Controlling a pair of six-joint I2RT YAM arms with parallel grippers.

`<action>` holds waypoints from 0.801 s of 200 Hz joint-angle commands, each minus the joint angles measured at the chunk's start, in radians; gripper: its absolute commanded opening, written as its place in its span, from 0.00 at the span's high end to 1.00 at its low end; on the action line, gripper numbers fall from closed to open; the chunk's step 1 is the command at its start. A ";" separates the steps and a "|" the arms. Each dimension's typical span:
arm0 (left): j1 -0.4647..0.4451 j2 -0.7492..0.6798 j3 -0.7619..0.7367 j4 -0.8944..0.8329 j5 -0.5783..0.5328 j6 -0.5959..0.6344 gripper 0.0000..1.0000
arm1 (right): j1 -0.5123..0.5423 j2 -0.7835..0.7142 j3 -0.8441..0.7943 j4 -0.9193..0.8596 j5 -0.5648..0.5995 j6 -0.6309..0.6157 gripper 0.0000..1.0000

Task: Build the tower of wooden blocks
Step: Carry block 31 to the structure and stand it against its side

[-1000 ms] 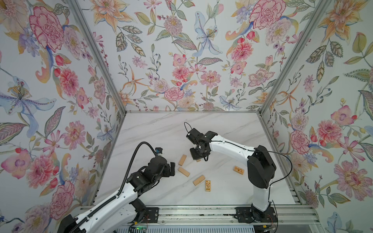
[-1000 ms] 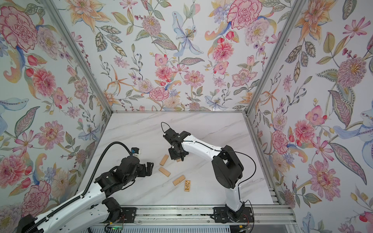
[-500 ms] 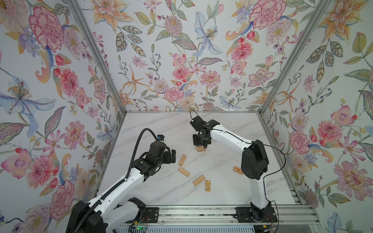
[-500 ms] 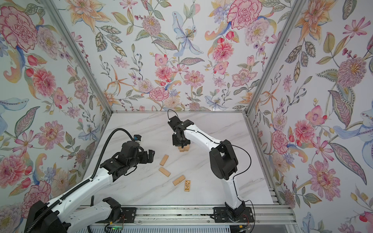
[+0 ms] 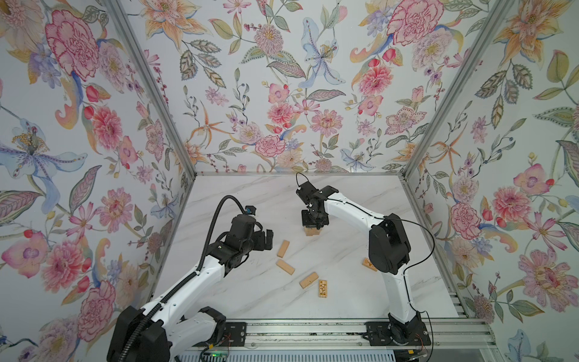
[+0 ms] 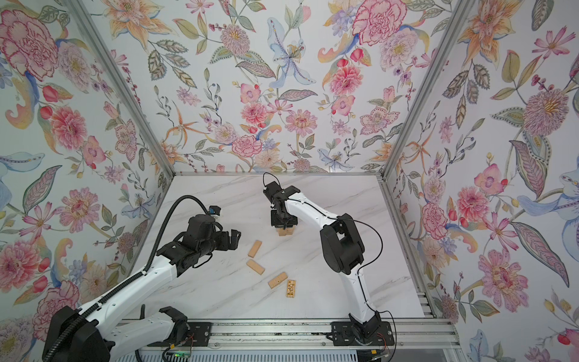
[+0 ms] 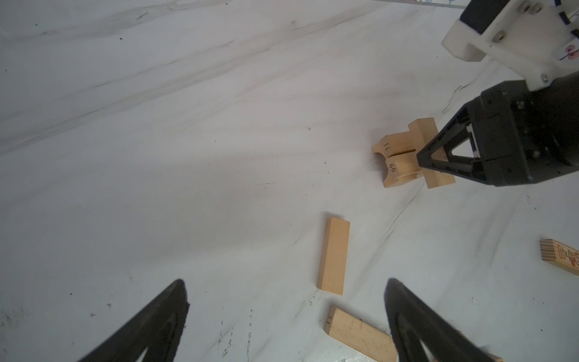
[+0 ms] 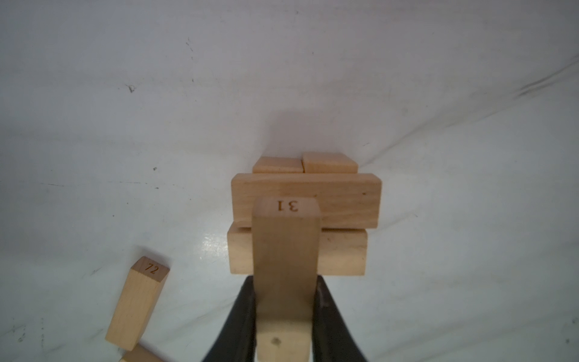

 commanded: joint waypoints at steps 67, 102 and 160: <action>0.024 0.002 0.019 -0.004 0.016 0.025 0.01 | -0.010 0.056 0.063 -0.028 -0.006 0.019 0.74; 0.028 0.003 0.021 -0.008 0.016 0.028 0.01 | -0.013 0.068 0.073 -0.027 -0.018 0.021 0.73; 0.037 0.002 0.023 -0.012 0.023 0.034 0.01 | -0.014 0.082 0.094 -0.032 -0.027 0.021 0.71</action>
